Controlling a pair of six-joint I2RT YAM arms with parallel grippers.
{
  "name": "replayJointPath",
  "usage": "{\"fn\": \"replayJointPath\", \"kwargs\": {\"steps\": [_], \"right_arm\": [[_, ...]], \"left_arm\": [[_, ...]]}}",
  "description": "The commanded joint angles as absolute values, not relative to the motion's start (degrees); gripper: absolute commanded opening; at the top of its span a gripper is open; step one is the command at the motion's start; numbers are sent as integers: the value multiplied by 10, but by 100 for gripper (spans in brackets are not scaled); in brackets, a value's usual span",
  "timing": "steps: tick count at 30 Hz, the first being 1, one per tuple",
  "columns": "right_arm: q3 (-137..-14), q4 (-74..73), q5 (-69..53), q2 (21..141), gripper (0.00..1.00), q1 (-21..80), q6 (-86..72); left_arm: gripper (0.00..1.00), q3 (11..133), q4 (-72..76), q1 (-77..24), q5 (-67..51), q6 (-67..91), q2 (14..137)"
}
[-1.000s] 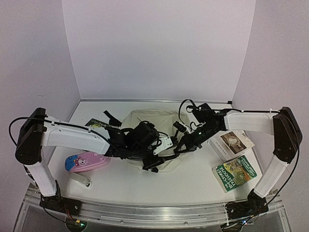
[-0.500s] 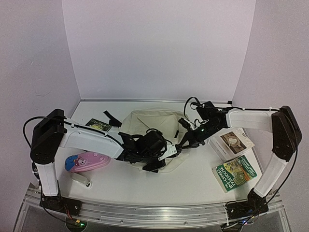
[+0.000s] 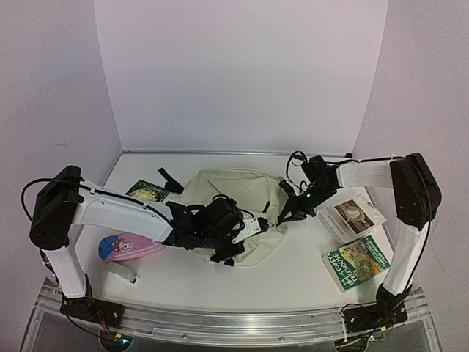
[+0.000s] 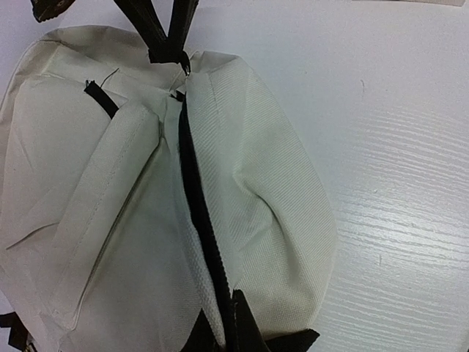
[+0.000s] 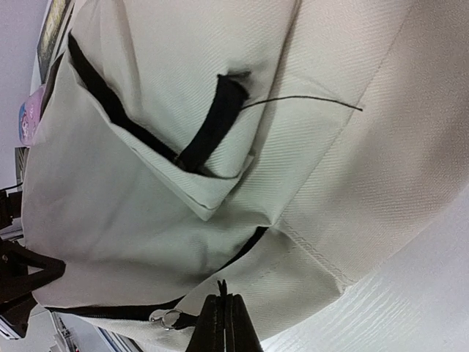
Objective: Pack the student bag
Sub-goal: Unzip the student bag at the center of the board.
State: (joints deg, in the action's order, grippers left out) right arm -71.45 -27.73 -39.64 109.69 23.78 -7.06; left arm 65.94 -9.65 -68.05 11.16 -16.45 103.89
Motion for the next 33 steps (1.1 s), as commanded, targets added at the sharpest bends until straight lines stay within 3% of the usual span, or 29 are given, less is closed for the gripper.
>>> {"fn": "replayJointPath", "kwargs": {"steps": [1,7,15,25,33], "right_arm": [[-742,-268,-298,1121,0,195,-40],[-754,-269,-293,1145,0,179,-35],[-726,-277,-375,1135,0,189,-43],[-792,-274,-287,1185,0,171,-63],[-792,-275,-319,1174,0,167,-67]], "left_arm": [[0,640,-117,-691,112,-154,994],[0,639,-118,-703,119,-157,1005],[0,633,-83,-728,141,-172,1008],[0,627,-116,-768,174,-190,1035],[0,605,-25,-743,219,-214,1053]]}}
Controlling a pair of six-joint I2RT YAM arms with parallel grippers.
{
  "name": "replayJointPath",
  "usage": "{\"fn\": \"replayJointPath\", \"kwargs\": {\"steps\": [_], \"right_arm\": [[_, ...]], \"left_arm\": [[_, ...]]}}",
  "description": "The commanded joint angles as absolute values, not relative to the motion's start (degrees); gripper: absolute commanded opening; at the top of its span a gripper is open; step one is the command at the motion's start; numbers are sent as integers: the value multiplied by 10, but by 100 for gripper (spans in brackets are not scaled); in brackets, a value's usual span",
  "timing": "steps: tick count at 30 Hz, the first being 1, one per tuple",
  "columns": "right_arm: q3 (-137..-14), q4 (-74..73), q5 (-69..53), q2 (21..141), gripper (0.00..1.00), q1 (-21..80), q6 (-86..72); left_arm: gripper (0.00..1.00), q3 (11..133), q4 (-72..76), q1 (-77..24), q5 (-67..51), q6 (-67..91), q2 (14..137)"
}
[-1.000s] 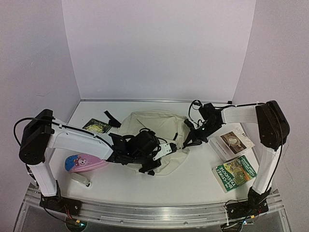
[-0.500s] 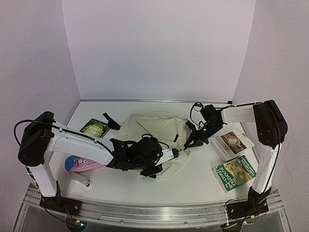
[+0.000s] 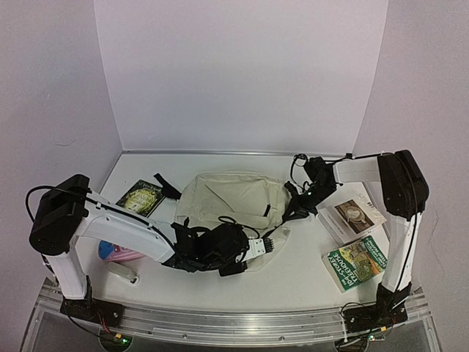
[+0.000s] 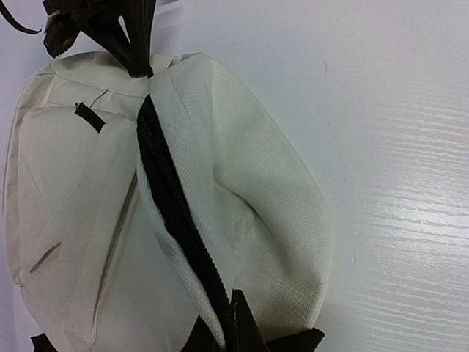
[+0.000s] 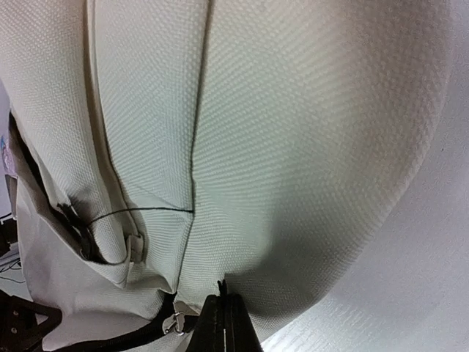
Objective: Pack the student bag
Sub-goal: Unzip the student bag at the center of the board.
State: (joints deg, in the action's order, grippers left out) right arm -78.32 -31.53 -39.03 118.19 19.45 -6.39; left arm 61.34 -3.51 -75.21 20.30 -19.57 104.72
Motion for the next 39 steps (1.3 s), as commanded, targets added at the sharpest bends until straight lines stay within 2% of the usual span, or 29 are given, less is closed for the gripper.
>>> {"fn": "replayJointPath", "kwargs": {"steps": [1,4,6,7,9,10,12,14,16,23,32,39], "right_arm": [[-784,-275,-320,1165,0,167,-64],[-758,-275,-318,1139,0,167,-53],[-747,-276,-318,1121,0,167,-46],[-744,-276,-320,1113,4,167,-43],[-740,-278,-328,1097,25,168,-33],[-739,-280,-339,1089,45,168,-27],[-737,-284,-360,1068,70,170,-9],[-738,-286,-375,1047,81,176,12],[-742,-289,-391,1031,88,186,30],[-759,-313,-379,998,97,281,124],[-752,-331,-294,1000,97,429,238],[-750,-333,-228,1028,93,499,271]], "left_arm": [[1,607,-19,-738,220,-217,1051],[3,607,-4,-727,220,-224,1043],[8,606,-6,-725,220,-228,1042],[12,606,-11,-724,220,-226,1044],[25,611,-33,-725,218,-211,1046],[32,615,-50,-725,218,-199,1045],[45,625,-82,-726,215,-163,1038],[50,623,-97,-725,201,-130,1017],[53,604,-84,-725,198,-102,979],[68,521,-32,-686,218,5,842],[81,446,-62,-578,238,212,689],[82,411,-101,-529,238,296,626]]}}
